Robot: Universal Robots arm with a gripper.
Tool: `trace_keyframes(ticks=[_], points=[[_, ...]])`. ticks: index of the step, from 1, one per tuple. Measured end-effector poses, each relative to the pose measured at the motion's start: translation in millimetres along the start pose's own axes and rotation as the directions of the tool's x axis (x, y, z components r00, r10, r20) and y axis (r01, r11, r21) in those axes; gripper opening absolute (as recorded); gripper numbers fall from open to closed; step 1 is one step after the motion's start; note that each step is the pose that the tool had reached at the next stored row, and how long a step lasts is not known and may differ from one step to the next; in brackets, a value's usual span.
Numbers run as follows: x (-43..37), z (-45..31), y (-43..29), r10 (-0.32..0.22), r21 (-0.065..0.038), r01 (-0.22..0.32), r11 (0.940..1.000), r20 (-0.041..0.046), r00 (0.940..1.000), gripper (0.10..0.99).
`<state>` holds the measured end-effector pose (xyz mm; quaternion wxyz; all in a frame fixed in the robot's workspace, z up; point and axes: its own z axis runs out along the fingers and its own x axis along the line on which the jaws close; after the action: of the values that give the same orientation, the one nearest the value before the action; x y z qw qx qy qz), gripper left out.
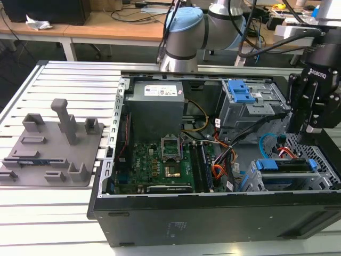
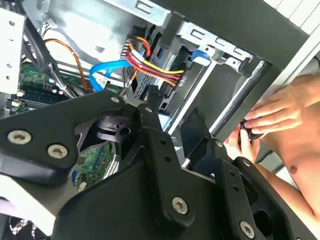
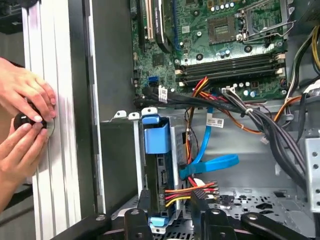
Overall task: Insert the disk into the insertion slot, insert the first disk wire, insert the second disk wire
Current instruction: 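Insert the second disk wire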
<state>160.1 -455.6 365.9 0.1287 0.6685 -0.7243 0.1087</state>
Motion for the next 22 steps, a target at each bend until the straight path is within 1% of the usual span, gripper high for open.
trace_keyframes(ticks=[2,3,5,6,8,10,11,12,13,14,16,19,20,21,22], points=[[-3.5,-1.2,4.3,0.0,0.001,0.0,1.0,-0.0074,1.0,0.447],[-4.3,-1.4,8.7,0.0,0.001,0.0,1.0,-0.0124,0.9999,0.447],[-4.0,-0.9,14.9,-0.001,0.002,0.002,1.0,-0.0167,0.9999,0.447],[-3.9,0.1,18.9,-0.01,0.005,0.01,0.9999,-0.0195,0.9998,0.447],[-4.8,2.7,19.6,-0.049,0.017,0.049,0.9986,-0.0212,0.9986,0.447],[-5.2,4.1,20.6,-0.064,0.023,0.065,0.9976,-0.0219,0.9977,0.447],[-5.6,6.1,25.1,-0.07,0.025,0.071,0.9972,-0.022,0.9973,0.447],[-5.8,8.6,31.2,-0.068,0.031,0.069,0.9972,-0.0218,0.9975,0.447],[-6.3,9.4,31.1,-0.063,0.046,0.064,0.9969,-0.0216,0.9978,0.447],[-6.3,9.4,31.0,-0.062,0.049,0.063,0.9968,-0.0216,0.9979,0.447],[-6.5,9.6,31.0,-0.061,0.052,0.062,0.9968,-0.0213,0.9979,0.447],[-6.5,9.8,31.3,-0.06,0.052,0.061,0.9967,-0.0214,0.9979,0.435],[-6.5,9.9,31.3,-0.06,0.052,0.061,0.9968,-0.0213,0.998,0.369],[-6.5,9.9,31.3,-0.06,0.052,0.061,0.9968,-0.0214,0.998,0.369],[-6.5,9.9,31.4,-0.06,0.052,0.061,0.9968,-0.0214,0.998,0.294]])
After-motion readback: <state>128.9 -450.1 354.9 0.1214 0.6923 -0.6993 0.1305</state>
